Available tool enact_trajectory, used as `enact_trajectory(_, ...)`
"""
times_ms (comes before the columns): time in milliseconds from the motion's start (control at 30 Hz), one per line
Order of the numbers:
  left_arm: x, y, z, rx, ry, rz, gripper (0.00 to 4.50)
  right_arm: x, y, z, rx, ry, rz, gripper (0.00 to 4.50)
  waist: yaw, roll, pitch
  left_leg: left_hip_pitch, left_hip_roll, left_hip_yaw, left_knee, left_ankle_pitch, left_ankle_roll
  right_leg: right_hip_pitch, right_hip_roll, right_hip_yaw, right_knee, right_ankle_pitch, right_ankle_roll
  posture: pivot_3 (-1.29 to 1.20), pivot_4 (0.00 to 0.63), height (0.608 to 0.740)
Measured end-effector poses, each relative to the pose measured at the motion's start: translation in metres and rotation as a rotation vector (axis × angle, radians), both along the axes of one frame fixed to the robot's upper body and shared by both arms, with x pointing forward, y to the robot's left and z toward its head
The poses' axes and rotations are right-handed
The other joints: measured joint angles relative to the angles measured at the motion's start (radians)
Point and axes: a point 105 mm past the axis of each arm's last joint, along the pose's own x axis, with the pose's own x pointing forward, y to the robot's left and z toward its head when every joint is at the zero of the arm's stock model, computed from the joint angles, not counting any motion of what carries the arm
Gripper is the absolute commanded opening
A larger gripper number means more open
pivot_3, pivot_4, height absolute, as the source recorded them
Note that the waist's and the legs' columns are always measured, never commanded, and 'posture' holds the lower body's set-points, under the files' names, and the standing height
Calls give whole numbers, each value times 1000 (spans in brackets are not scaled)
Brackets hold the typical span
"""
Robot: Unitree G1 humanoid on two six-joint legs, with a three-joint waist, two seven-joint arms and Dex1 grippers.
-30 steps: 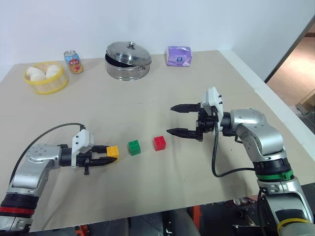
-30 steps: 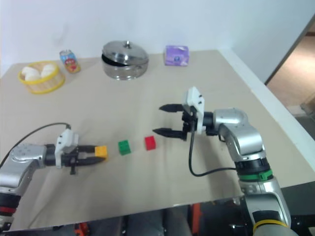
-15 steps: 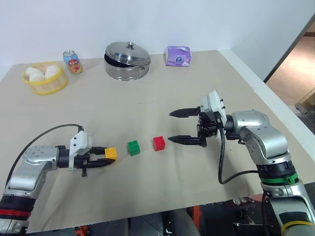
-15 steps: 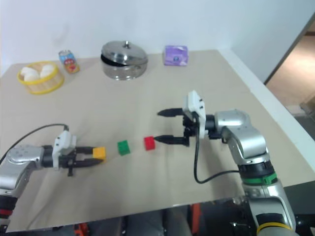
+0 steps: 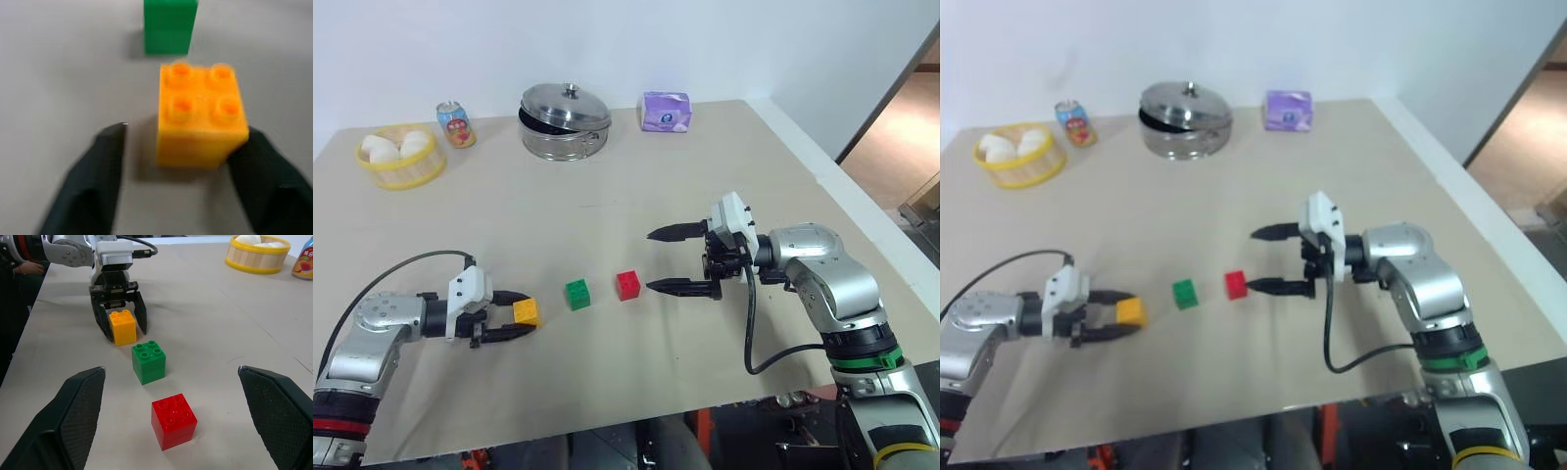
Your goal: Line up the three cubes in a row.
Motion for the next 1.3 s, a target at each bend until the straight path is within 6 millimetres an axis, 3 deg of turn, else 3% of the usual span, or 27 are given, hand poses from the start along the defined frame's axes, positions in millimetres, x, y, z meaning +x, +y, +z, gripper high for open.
enact_trajectory(600, -7, 3, 8, 18, -44, 36, 4467, 4, -2, -5, -9, 7, -16, 4500, 2, 0, 0, 0, 0, 0, 0, 0, 0, 0, 0, 0, 0, 0, 0, 0, 150, 740)
enact_trajectory(1300, 12, 2, 3, 34, -117, 63, 4467, 5, -3, -6, -13, 16, -21, 4500, 3, 0, 0, 0, 0, 0, 0, 0, 0, 0, 0, 0, 0, 0, 0, 0, 150, 740)
